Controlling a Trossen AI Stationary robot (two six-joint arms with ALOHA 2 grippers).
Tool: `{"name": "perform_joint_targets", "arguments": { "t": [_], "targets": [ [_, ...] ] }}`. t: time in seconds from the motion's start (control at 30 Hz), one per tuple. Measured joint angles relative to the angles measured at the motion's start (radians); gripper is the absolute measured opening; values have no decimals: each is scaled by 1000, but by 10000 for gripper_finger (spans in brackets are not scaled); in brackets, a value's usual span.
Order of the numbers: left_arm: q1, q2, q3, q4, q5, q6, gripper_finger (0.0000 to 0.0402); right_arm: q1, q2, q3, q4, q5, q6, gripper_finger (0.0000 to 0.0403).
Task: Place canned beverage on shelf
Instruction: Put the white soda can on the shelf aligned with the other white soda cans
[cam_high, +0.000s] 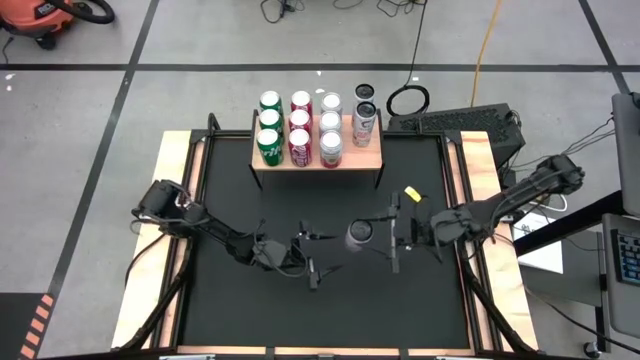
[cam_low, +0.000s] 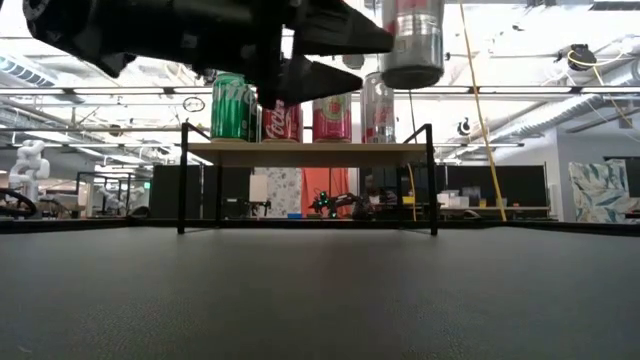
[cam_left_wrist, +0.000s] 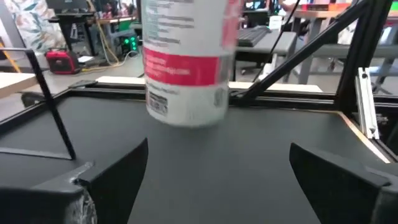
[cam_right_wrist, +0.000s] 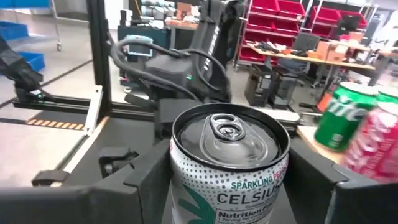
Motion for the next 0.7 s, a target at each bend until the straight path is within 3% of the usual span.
{"name": "perform_joint_targets", "arguments": {
  "t": [0.37,0.57,0.7],
  "targets": [
    [2,-103,-54,-115,-14,-1,395,-126,-223,0,-158,-54,-68,230],
    [5,-106,-55,-159,-15,-28,395,-236,-291,5,-169,-105,-121,230],
    [-6,-150,-55,-272,-12,-78,395,-312,-305,72,-288,-127,-126,230]
  ]
}}
